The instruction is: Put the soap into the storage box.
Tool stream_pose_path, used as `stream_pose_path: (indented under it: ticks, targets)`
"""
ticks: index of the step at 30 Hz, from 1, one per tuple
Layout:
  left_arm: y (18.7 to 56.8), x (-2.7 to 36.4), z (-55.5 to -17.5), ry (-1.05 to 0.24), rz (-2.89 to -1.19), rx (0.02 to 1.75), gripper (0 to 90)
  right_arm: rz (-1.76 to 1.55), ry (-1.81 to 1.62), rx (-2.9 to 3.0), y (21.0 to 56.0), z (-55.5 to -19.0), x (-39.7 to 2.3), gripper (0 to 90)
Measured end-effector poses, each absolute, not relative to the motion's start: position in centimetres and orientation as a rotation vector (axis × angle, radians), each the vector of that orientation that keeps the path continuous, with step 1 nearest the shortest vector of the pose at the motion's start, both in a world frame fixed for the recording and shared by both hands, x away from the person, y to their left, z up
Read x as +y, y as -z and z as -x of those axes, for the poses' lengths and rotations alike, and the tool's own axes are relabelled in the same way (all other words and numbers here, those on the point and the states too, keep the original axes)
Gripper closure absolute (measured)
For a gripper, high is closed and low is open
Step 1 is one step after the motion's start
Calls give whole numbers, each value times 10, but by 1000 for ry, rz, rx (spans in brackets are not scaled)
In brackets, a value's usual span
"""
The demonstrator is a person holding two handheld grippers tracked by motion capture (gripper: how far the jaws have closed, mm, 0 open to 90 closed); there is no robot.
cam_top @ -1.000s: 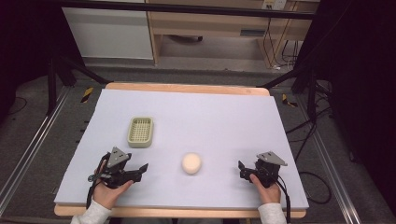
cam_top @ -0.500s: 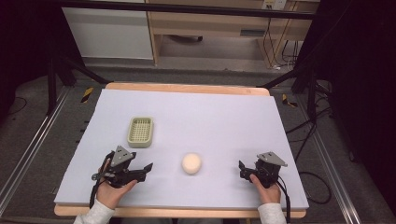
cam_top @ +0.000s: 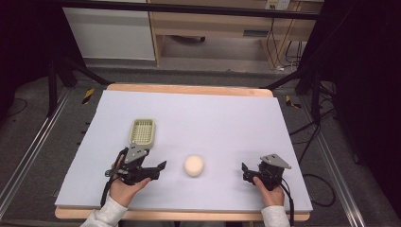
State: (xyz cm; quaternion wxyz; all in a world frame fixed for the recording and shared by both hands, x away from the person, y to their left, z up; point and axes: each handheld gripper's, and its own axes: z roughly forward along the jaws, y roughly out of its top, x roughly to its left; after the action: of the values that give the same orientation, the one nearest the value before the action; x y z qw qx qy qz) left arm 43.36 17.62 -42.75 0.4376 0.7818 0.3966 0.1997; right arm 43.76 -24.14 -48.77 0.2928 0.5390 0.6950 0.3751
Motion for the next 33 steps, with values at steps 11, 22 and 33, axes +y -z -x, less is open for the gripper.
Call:
stream_pose_path:
  ticks: [11,22,33]
  targets:
    - [422,153,-440,-482,-1966,945,223,-1436,-1001,1852,488,-438,-241,41]
    - [426,136,-444,-454,-1995,926,216,-1435,-1002,1856,488,-438,-241,41]
    - [426,121,-448,-450,-2027,890,213,-1432,-1000,1863,488,-438,-241,41]
